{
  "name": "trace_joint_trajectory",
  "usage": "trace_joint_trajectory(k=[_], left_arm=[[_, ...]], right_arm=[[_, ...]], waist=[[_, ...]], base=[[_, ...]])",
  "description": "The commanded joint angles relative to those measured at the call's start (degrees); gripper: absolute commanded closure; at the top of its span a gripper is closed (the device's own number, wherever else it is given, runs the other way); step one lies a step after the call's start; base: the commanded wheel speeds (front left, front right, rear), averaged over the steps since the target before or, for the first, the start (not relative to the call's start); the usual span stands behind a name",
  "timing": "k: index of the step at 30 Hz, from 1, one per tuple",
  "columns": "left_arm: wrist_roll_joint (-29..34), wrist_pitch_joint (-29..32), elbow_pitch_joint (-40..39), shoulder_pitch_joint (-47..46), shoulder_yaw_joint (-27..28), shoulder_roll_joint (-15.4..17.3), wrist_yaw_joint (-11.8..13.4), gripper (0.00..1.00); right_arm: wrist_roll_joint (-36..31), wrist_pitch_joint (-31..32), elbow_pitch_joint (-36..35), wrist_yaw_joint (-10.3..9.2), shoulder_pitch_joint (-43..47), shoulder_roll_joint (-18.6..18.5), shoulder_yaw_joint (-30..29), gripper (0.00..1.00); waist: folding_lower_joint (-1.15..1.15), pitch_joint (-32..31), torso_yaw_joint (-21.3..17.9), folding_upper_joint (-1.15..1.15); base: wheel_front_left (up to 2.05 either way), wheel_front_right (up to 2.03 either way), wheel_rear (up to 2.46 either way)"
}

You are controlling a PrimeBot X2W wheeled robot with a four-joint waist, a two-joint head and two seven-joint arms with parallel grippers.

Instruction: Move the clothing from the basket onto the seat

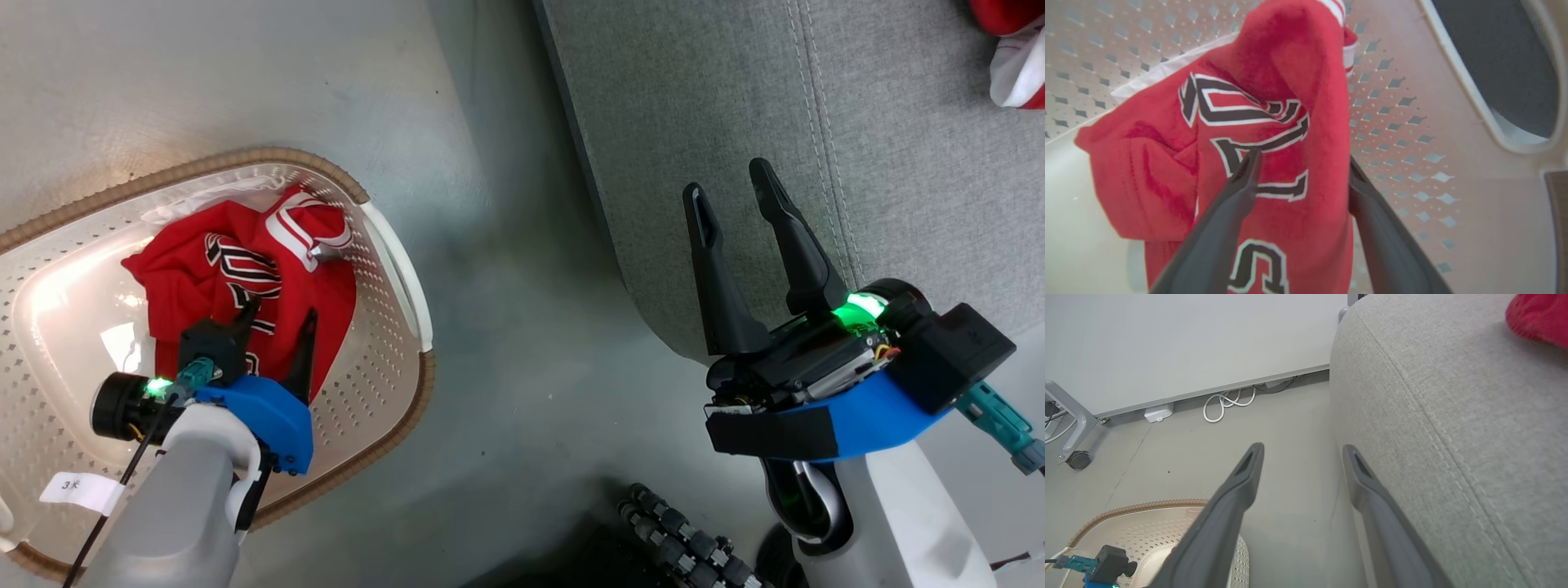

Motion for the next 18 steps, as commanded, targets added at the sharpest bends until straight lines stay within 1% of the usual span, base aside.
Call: trace_joint_trajectory(k=[1, 8, 9, 10, 11, 12, 18], left_arm=[[-0.17, 0.13, 0.25, -1.01, 0.10, 0.15, 0.09, 0.00], [-1.13, 0.85, 4.56, -2.38, 0.06, -0.95, 0.74, 0.00], [-1.21, 0.91, 5.09, -2.59, 0.08, -1.12, 0.72, 0.09], [-1.29, 0.87, 5.44, -2.89, -0.01, -1.20, 0.69, 0.58], [-1.30, 0.76, 5.72, -3.19, -0.18, -1.27, 0.67, 0.93], [-1.25, 0.69, 6.04, -3.33, -0.37, -1.35, 0.64, 1.00], [-1.65, 0.34, 7.70, -4.14, -1.10, -1.87, 0.33, 1.00]], right_arm=[[0.29, -0.32, -0.34, 0.04, -0.83, 0.07, 0.05, 0.00], [0.59, -0.32, -0.30, 0.04, -0.85, 0.07, 0.10, 0.00], [0.60, -0.32, -0.24, 0.04, -0.86, 0.07, 0.06, 0.00], [0.57, -0.32, -0.21, 0.04, -0.89, 0.07, 0.01, 0.00], [0.52, -0.32, -0.20, 0.04, -0.92, 0.07, -0.03, 0.00], [0.44, -0.32, -0.21, 0.04, -0.94, 0.07, -0.07, 0.00], [-0.16, -0.32, -0.10, 0.04, -0.93, 0.07, -0.15, 0.00]], waist=[[-0.01, 0.13, -0.15, 0.00], [-0.01, 0.41, -0.34, 0.00], [-0.01, 0.39, -0.30, 0.00], [-0.01, 0.37, -0.25, 0.00], [-0.01, 0.33, -0.18, 0.00], [-0.01, 0.29, -0.11, 0.00], [-0.01, -0.02, 0.24, 0.00]], base=[[0.00, 0.00, 0.00], [0.00, 0.00, 0.00], [0.00, 0.00, 0.00], [0.00, 0.00, 0.00], [0.00, 0.00, 0.00], [0.00, 0.00, 0.00], [0.00, 0.00, 0.00]])
